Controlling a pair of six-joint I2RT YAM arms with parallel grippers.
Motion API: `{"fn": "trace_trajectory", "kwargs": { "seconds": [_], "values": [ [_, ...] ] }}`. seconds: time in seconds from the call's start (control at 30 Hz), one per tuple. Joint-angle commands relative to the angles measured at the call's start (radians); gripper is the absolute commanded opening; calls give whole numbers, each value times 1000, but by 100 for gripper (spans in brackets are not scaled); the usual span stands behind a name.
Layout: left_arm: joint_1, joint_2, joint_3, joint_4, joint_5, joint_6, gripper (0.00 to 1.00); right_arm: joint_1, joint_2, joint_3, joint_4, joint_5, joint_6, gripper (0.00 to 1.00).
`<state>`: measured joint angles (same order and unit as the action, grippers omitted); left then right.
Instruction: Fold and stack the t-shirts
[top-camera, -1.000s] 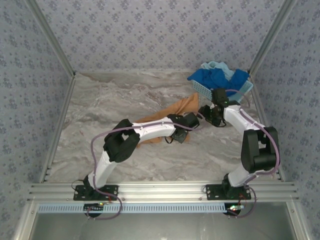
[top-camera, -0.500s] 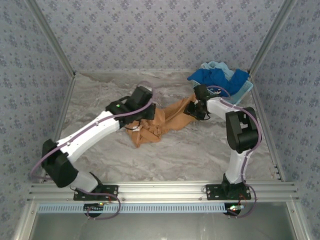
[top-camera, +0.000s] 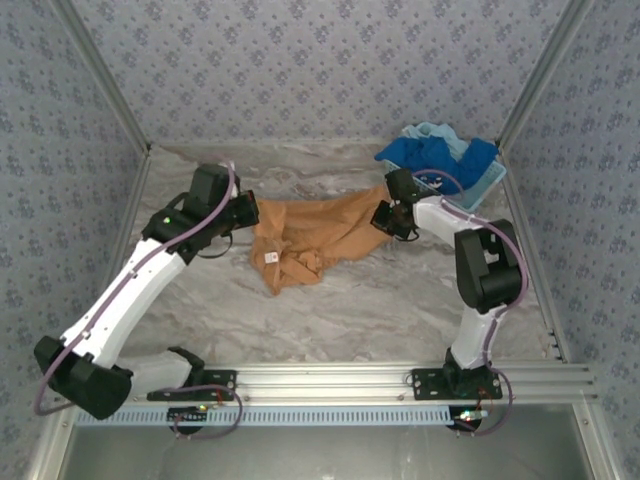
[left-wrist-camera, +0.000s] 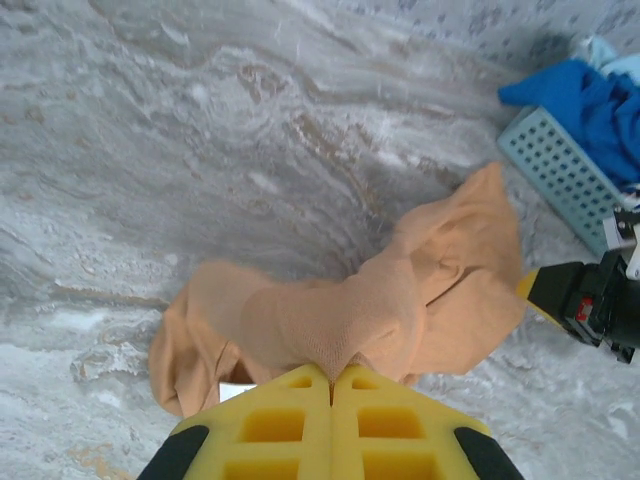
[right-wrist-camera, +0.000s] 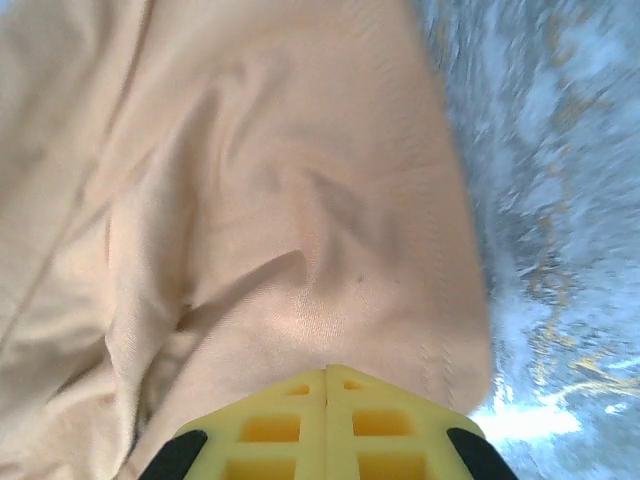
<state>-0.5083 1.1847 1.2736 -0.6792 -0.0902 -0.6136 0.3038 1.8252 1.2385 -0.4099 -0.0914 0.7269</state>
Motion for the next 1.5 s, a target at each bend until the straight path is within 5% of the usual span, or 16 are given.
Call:
{"fn": "trace_trajectory", "kwargs": {
  "seconds": [0.0, 0.13, 0.4, 0.6, 0.77, 0.93, 1.47],
  "values": [
    [10, -55, 45, -48, 4, 15, 0, 5, -61, 4, -30, 71, -6, 19],
    [11, -130, 1, -63, 24, 18, 0, 7, -28, 61, -28, 90, -4, 50],
    [12, -284, -196, -105, 80, -78, 0, 61, 220, 286, -48, 109, 4, 60],
    [13, -344, -251, -130, 54, -126, 0, 99, 402, 448, -93, 140, -131, 65],
    [14, -347, -233, -159, 14, -123, 0, 115, 478, 521, -157, 127, -172, 51],
    [24, -324, -170, -196, -61, -103, 0, 117, 441, 501, -166, 103, -161, 0],
    [39, -347, 140, -125, -209, -46, 0, 155, -349, 132, -2, 257, -155, 0]
  ]
}}
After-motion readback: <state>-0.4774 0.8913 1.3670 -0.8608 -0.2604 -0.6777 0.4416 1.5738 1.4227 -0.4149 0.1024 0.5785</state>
